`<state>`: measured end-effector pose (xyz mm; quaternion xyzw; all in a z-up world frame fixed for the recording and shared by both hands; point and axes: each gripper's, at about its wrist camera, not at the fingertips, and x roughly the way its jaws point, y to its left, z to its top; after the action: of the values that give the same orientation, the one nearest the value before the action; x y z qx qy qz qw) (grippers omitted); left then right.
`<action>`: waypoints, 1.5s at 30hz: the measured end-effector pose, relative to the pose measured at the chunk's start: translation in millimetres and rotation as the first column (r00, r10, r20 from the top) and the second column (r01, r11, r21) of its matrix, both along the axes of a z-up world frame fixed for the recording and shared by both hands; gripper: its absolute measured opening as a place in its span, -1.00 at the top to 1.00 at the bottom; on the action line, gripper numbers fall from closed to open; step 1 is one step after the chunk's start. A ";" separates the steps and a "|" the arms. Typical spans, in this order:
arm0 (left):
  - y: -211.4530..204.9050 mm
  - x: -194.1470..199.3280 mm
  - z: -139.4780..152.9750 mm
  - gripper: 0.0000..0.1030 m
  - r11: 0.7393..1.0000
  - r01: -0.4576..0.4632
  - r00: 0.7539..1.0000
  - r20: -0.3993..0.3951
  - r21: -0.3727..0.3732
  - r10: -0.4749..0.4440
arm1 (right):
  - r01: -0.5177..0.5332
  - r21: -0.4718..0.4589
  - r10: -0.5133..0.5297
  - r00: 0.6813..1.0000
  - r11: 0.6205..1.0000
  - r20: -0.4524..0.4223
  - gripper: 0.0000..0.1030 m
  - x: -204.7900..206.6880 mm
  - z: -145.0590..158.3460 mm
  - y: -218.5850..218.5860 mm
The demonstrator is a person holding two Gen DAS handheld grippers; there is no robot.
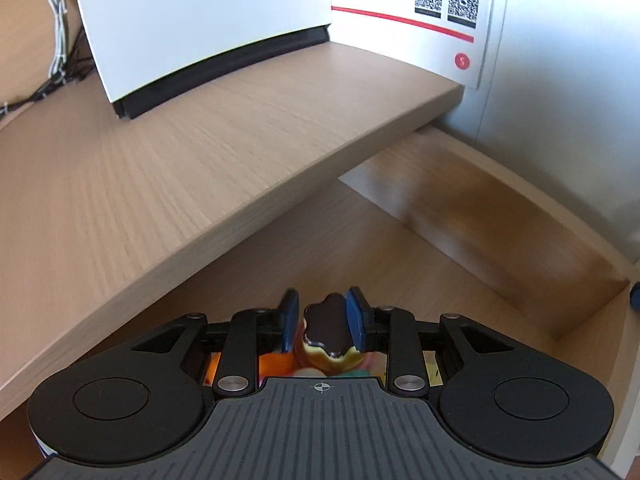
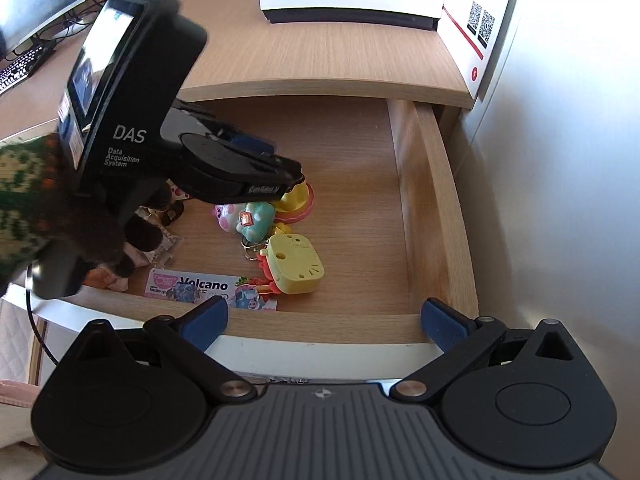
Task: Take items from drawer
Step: 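Reach the left gripper into the drawer and grasp the yellow pudding toy, then lift the pudding toy with the left gripper while the right gripper grasps the pink pig toy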
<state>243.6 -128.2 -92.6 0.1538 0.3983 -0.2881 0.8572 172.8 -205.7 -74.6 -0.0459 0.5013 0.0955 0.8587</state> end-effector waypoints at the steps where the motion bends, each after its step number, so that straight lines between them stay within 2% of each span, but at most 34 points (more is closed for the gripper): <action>1: 0.5 1.5 0.1 0.41 1.000 0.004 1.000 -0.007 -0.011 -0.004 | -0.001 0.003 0.001 1.000 1.000 0.000 -1.00 0.0 0.0 -0.6; 6: -3.3 2.3 -0.1 0.30 0.999 0.046 0.997 -0.068 -0.022 -0.047 | -0.004 0.011 0.005 1.000 1.000 -0.005 -1.00 2.5 0.4 -1.1; 8: -1.5 -4.3 -2.0 0.26 0.997 0.079 0.996 -0.035 -0.009 -0.079 | -0.005 0.013 0.005 1.000 1.000 -0.004 -1.00 2.4 0.9 -1.9; 9: -0.8 -4.7 -3.2 0.17 0.996 0.087 0.996 -0.029 0.003 -0.087 | -0.009 0.009 0.009 1.000 1.000 -0.003 -1.00 2.2 0.5 -1.6; 12: -5.8 12.3 -20.1 0.11 0.996 0.079 0.984 -0.163 0.030 -0.073 | -0.015 -0.002 0.015 1.000 1.000 0.000 -1.00 2.4 -0.5 -0.5; 13: -5.0 14.5 -23.6 0.07 0.996 0.081 0.981 -0.181 0.040 -0.073 | -0.016 -0.003 0.016 1.000 1.000 -0.002 -1.00 2.7 -0.6 -0.3; 16: 3.6 10.6 -20.5 0.10 0.996 0.092 0.980 -0.176 0.021 -0.087 | -0.009 -0.001 0.009 1.000 1.000 -0.002 -1.00 3.0 -0.4 -1.6; 18: 4.3 8.9 -17.7 0.15 0.994 0.107 0.978 -0.177 -0.011 -0.107 | 0.000 0.009 0.000 1.000 1.000 -0.004 -0.99 5.4 0.3 -3.8; 19: 4.9 9.9 -17.2 0.15 0.993 0.114 0.972 -0.202 -0.039 -0.120 | 0.007 0.017 -0.007 1.000 1.000 -0.007 -0.98 6.8 1.1 -4.9; 20: 6.6 10.8 -16.4 0.15 0.993 0.102 0.964 -0.240 -0.058 -0.113 | 0.014 0.025 -0.013 1.000 1.000 -0.011 -0.97 8.3 1.8 -6.1; 22: 10.0 12.3 -12.6 0.15 0.999 0.022 0.956 -0.290 -0.045 -0.034 | 0.028 0.024 -0.028 1.000 0.999 -0.014 -0.91 12.8 4.9 -7.8; 24: 15.6 13.7 -7.7 0.16 0.998 0.006 0.948 -0.318 -0.056 -0.023 | 0.039 0.014 -0.039 0.999 0.999 0.002 -0.91 17.3 11.1 -9.0; 28: 60.2 -3.6 34.9 0.16 0.989 -0.058 0.944 -0.330 -0.132 0.011 | 0.071 0.012 -0.072 0.997 0.997 0.031 -0.91 30.7 29.1 -10.2; 30: 93.3 -18.7 65.7 0.16 0.979 -0.107 0.950 -0.308 -0.176 0.048 | 0.079 0.025 -0.080 0.996 0.997 0.043 -0.91 40.3 36.2 -8.8; 33: 143.2 -37.6 98.2 0.16 0.958 -0.221 0.946 -0.279 -0.180 0.166 | 0.061 0.094 -0.061 0.998 0.994 0.003 -0.91 59.5 35.6 1.1; 35: 170.9 -41.6 108.9 0.16 0.929 -0.314 0.927 -0.277 -0.197 0.254 | 0.029 0.148 -0.020 0.998 0.989 -0.066 -0.86 75.5 25.3 16.1; 38: 198.7 -55.4 122.9 0.16 0.882 -0.415 0.898 -0.258 -0.224 0.357 | -0.055 0.172 0.085 0.982 0.984 -0.170 -0.72 94.6 5.1 51.4; 41: 203.8 -60.2 117.1 0.16 0.844 -0.479 0.869 -0.265 -0.239 0.418 | -0.156 0.115 0.179 0.959 0.981 -0.219 -0.61 105.2 -15.3 88.6; 43: 211.4 -72.5 115.3 0.16 0.827 -0.508 0.853 -0.275 -0.240 0.444 | -0.189 0.016 0.188 0.956 0.982 -0.224 -0.60 111.8 -30.0 107.2; 45: 218.6 -82.7 112.2 0.16 0.811 -0.537 0.835 -0.285 -0.231 0.472 | -0.199 -0.045 0.183 0.953 0.979 -0.240 -0.60 119.6 -44.2 116.6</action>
<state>160.9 90.4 19.7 -0.1224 0.4660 -0.1210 0.8679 292.4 -89.2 -118.8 -0.1118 0.5956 0.1656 0.7780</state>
